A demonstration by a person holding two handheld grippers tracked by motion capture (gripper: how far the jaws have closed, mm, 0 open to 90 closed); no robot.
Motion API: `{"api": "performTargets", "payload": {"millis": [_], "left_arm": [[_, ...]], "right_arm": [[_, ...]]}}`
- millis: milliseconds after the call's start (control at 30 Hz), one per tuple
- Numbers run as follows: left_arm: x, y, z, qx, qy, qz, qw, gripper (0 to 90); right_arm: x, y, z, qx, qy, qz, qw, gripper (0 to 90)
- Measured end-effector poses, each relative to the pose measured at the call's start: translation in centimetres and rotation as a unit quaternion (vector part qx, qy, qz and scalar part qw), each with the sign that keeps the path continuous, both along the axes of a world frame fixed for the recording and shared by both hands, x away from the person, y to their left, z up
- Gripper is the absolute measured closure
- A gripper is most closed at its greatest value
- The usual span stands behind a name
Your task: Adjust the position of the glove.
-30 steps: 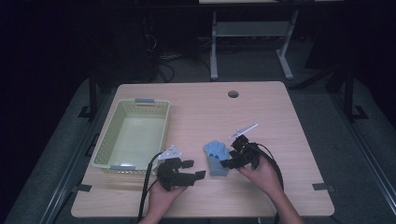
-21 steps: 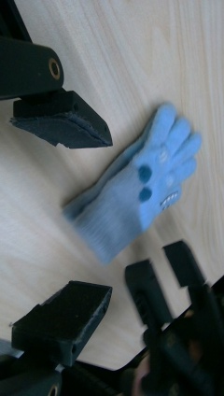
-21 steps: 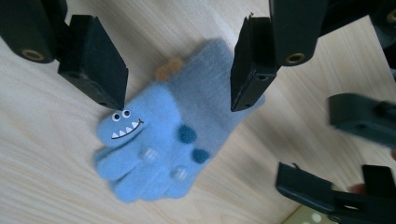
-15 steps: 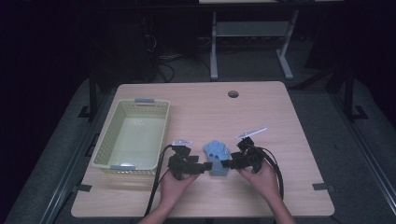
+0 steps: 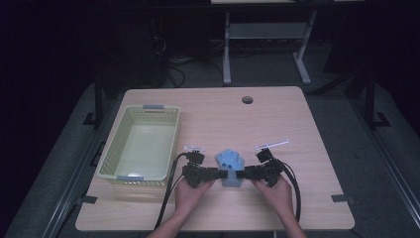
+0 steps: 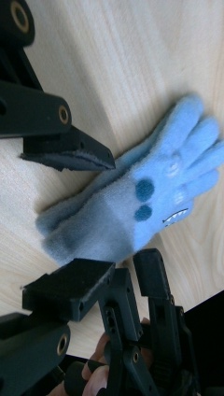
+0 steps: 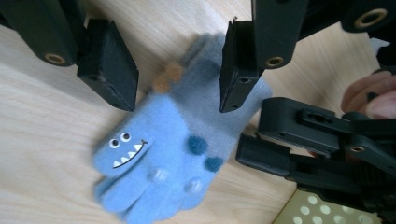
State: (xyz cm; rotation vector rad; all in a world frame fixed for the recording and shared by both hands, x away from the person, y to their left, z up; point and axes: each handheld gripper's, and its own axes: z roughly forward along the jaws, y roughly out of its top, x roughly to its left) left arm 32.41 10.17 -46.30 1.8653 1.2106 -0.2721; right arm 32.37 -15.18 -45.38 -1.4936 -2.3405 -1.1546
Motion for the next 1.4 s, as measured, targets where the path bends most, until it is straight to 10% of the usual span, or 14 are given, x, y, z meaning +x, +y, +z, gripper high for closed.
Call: {"api": "performTargets", "payload": {"millis": [267,1400], "left_arm": [[0.0,-0.6,-0.7,0.02,0.006,-0.019,0.9996,51.8],[1.1,-0.9,-1.3,-0.046,0.051,-0.017,0.9975,71.9]], "right_arm": [[0.0,0.7,-0.8,-0.001,0.015,-0.006,0.9999,49.8],[-0.3,1.2,-1.0,0.032,0.032,-0.02,0.9988,74.2]]}}
